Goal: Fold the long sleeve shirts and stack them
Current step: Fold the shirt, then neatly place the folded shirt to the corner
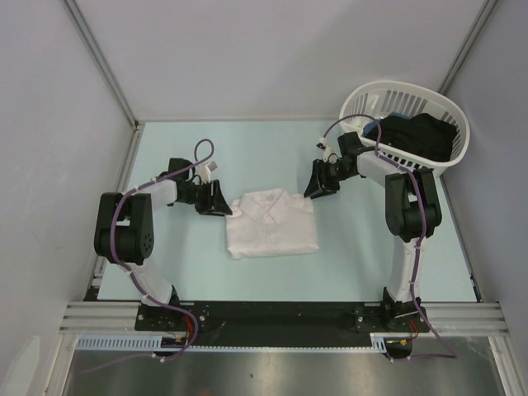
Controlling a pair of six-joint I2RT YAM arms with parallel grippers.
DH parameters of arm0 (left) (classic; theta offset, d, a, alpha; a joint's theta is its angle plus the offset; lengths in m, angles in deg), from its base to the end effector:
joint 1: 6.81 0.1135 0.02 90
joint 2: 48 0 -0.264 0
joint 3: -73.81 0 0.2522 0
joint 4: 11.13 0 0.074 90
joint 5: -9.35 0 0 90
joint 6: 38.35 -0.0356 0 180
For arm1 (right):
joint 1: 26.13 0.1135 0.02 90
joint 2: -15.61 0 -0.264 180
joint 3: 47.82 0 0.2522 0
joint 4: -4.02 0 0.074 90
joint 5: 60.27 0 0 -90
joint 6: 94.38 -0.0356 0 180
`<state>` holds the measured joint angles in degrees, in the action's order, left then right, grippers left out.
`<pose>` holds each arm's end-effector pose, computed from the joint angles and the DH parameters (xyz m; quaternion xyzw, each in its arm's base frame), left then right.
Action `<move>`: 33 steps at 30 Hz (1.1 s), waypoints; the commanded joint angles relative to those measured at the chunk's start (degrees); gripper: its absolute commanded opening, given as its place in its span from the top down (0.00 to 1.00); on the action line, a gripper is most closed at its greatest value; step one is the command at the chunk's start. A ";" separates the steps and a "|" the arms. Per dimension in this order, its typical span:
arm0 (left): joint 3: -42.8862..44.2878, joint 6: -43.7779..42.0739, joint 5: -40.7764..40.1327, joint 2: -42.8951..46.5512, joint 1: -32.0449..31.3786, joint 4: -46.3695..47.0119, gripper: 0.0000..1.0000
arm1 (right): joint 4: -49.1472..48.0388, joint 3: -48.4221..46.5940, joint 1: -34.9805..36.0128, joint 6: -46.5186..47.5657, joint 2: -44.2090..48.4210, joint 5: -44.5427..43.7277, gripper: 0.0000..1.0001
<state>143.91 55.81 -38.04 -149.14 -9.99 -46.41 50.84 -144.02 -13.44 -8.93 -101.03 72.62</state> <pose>0.3255 -0.0422 0.1507 0.0667 0.9124 -0.3671 0.1680 0.3980 0.1144 0.1691 -0.1367 0.9051 0.3819 0.1277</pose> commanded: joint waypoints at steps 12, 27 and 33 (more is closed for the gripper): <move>3.78 -1.17 0.46 -2.39 -1.30 0.34 0.50 | -2.74 -3.79 1.37 0.51 -2.80 -2.46 0.80; 7.38 -4.08 0.11 -0.28 -4.55 -0.19 0.86 | -2.73 -2.12 -1.09 1.57 0.71 -5.19 1.00; 7.56 -6.45 -6.48 -2.65 -4.55 -0.02 0.93 | -5.02 -0.45 -1.26 1.75 0.54 -6.51 1.00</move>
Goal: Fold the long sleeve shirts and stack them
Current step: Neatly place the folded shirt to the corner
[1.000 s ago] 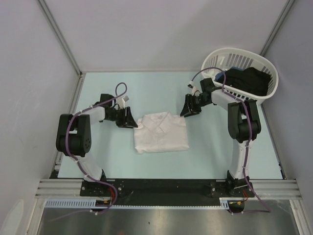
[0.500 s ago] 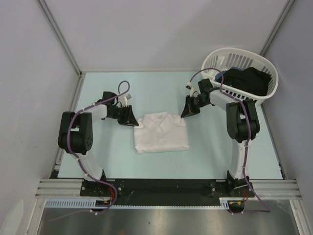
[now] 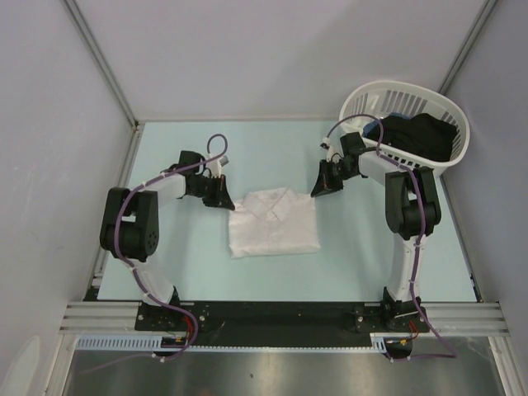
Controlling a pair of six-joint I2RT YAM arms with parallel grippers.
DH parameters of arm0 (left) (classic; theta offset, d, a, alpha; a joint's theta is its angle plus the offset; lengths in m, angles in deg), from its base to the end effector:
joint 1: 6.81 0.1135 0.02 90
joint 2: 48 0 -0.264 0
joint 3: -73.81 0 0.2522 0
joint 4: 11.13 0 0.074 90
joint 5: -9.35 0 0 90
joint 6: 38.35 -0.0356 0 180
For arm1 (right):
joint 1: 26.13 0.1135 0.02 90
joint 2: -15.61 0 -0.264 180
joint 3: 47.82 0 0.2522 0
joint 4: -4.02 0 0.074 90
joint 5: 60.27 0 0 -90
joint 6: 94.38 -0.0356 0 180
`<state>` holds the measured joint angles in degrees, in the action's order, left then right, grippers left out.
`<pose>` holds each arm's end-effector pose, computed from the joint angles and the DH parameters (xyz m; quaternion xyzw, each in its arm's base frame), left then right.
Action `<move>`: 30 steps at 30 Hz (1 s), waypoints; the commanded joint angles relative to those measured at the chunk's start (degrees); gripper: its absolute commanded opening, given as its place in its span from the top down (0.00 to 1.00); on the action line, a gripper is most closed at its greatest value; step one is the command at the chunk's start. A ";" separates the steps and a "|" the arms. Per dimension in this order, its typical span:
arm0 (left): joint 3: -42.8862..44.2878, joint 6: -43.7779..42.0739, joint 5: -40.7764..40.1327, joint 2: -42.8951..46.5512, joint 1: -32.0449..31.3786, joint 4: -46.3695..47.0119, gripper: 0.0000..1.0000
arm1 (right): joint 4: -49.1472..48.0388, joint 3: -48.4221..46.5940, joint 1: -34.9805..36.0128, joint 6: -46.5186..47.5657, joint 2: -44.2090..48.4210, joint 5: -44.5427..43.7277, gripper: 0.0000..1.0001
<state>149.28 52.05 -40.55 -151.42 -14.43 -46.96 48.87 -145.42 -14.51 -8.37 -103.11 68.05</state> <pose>0.3427 -0.0690 0.1613 0.1352 0.9082 -0.3480 0.1892 0.4105 0.1069 0.1611 -0.1296 0.9173 0.3447 0.1512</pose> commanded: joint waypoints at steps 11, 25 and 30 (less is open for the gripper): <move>-9.67 6.97 4.81 9.89 3.84 2.20 0.38 | 3.45 3.05 0.51 6.71 11.48 4.29 0.59; -16.27 18.83 2.09 -0.99 2.43 18.89 0.43 | 7.93 9.66 -0.10 10.06 15.71 3.77 0.58; -14.78 19.90 -0.37 -3.55 1.82 21.01 0.66 | 8.37 8.25 -1.60 9.53 15.27 3.25 0.57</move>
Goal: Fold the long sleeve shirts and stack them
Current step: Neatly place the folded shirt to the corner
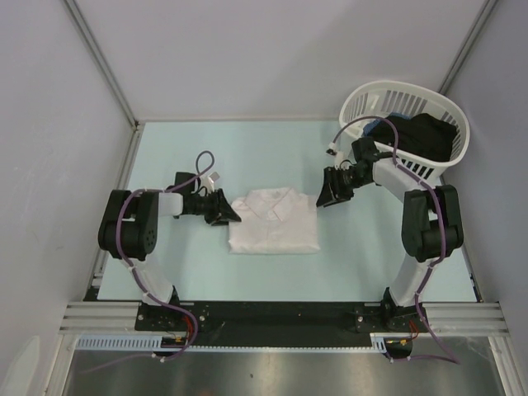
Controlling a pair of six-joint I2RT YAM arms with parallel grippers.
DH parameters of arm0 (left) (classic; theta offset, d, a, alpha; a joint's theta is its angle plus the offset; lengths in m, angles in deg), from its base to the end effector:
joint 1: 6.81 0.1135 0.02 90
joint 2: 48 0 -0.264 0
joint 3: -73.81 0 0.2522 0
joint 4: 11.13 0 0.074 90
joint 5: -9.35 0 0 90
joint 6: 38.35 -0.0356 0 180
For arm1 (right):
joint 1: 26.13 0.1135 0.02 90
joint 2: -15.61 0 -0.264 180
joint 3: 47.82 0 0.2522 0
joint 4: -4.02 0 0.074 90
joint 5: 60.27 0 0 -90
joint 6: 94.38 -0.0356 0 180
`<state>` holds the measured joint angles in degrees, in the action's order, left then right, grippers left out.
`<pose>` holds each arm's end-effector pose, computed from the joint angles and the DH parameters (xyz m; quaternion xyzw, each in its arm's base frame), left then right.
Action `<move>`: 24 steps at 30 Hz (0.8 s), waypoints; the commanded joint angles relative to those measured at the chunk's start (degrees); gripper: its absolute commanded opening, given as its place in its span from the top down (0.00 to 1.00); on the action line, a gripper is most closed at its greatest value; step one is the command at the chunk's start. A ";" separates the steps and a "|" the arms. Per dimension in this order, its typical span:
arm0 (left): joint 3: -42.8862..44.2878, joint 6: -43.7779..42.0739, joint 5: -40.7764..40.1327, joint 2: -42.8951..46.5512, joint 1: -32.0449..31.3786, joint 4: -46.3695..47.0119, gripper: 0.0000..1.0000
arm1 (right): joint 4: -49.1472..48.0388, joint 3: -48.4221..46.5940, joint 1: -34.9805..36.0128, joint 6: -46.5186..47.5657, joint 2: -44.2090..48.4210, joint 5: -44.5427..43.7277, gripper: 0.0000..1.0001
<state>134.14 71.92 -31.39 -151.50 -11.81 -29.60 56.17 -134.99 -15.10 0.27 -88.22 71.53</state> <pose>0.3082 -0.0540 0.1121 -0.0159 0.8871 -0.4430 0.1289 0.3499 0.0924 0.2038 -0.1902 0.9007 0.3597 0.1520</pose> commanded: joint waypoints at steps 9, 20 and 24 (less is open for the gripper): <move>9.75 -2.51 -17.86 -1.96 -0.72 0.06 1.00 | 0.72 -4.64 -1.80 0.19 -1.63 -0.67 0.60; 30.59 -8.93 -27.10 -10.47 8.68 -5.40 1.00 | 0.54 -7.45 -3.20 -0.25 -3.04 -1.81 0.61; 39.29 -10.08 -29.56 -15.74 12.90 -5.49 1.00 | 2.21 -9.29 -3.56 0.63 -3.92 -2.77 0.61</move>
<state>165.68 64.73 -55.59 -162.85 -3.61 -35.42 57.22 -140.43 -18.08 0.18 -91.02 70.20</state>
